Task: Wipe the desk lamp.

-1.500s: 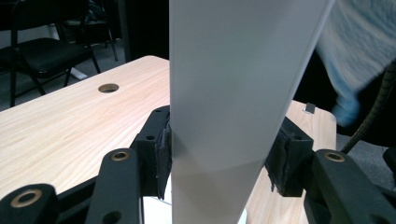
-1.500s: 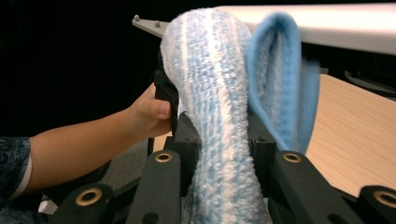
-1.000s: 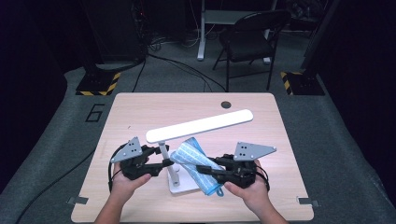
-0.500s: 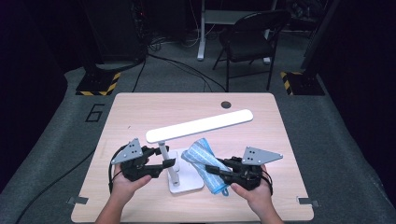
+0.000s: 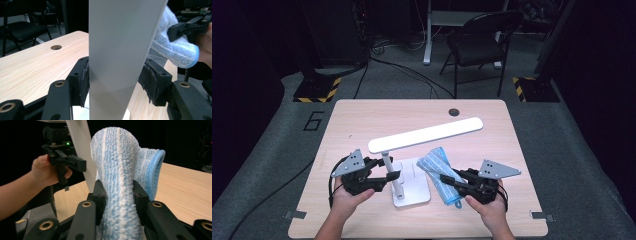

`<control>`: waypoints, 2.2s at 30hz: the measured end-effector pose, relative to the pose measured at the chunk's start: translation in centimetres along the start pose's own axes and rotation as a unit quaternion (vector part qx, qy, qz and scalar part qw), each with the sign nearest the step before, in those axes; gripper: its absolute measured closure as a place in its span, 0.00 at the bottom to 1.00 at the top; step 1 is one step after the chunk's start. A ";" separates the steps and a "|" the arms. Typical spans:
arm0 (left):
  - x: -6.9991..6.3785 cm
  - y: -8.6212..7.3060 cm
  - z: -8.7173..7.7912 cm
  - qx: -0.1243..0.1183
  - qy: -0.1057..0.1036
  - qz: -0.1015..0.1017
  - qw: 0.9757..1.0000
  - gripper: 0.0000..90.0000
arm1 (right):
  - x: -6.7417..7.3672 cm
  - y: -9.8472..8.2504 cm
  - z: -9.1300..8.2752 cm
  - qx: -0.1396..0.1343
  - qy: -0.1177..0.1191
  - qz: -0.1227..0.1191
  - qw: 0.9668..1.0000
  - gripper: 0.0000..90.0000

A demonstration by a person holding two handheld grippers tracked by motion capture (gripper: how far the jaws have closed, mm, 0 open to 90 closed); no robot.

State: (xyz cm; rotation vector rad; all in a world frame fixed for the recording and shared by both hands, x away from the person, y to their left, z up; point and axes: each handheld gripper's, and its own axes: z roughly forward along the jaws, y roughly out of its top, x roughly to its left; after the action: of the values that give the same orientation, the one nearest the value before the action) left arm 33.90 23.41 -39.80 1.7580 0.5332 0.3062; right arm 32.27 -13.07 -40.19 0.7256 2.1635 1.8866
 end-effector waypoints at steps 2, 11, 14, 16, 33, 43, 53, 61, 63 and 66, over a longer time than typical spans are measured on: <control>0.0 0.0 0.0 0.001 0.000 0.000 1.000 0.48 | -0.3 -0.4 -0.1 0.003 -0.009 0.001 1.000 0.78; -0.2 -0.1 -0.1 -0.001 -0.001 -0.002 1.000 0.48 | -0.7 -1.2 -0.2 0.002 -0.028 0.001 1.000 0.78; -0.2 -0.1 -0.1 0.000 0.000 0.000 1.000 0.48 | -0.8 -1.4 -0.3 0.001 -0.033 -0.006 0.999 0.78; -0.2 -0.1 -0.1 0.000 0.000 0.002 1.000 0.48 | -1.1 -1.7 -0.4 0.006 -0.047 -0.002 0.999 0.77; -0.3 -0.1 -0.1 0.001 0.004 0.004 1.000 0.48 | -4.2 -5.0 -0.5 0.061 -0.174 0.039 0.982 0.77; -0.3 -0.1 -0.1 0.003 0.008 0.004 1.000 0.48 | -5.7 -6.4 -0.7 0.128 -0.260 0.072 0.954 0.77; -0.3 -0.1 -0.1 0.004 0.008 0.004 1.000 0.48 | -6.6 -7.3 -0.6 0.179 -0.297 0.083 0.934 0.77; -0.3 -0.1 -0.1 0.003 0.005 0.003 1.000 0.48 | -7.4 -8.2 -0.4 0.220 -0.320 0.074 0.919 0.73; -0.3 -0.1 -0.1 0.003 0.006 0.003 1.000 0.48 | -7.4 -8.3 -0.4 0.223 -0.324 0.075 0.916 0.72; -0.3 -0.2 -0.1 0.002 0.005 0.002 1.000 0.48 | -7.6 -8.4 -0.4 0.227 -0.324 0.072 0.915 0.69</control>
State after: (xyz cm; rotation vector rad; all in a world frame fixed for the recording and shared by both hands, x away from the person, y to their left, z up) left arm 33.55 23.39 -39.91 1.7621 0.5387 0.3167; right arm 36.69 -17.61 -49.65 1.3904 2.1142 0.9495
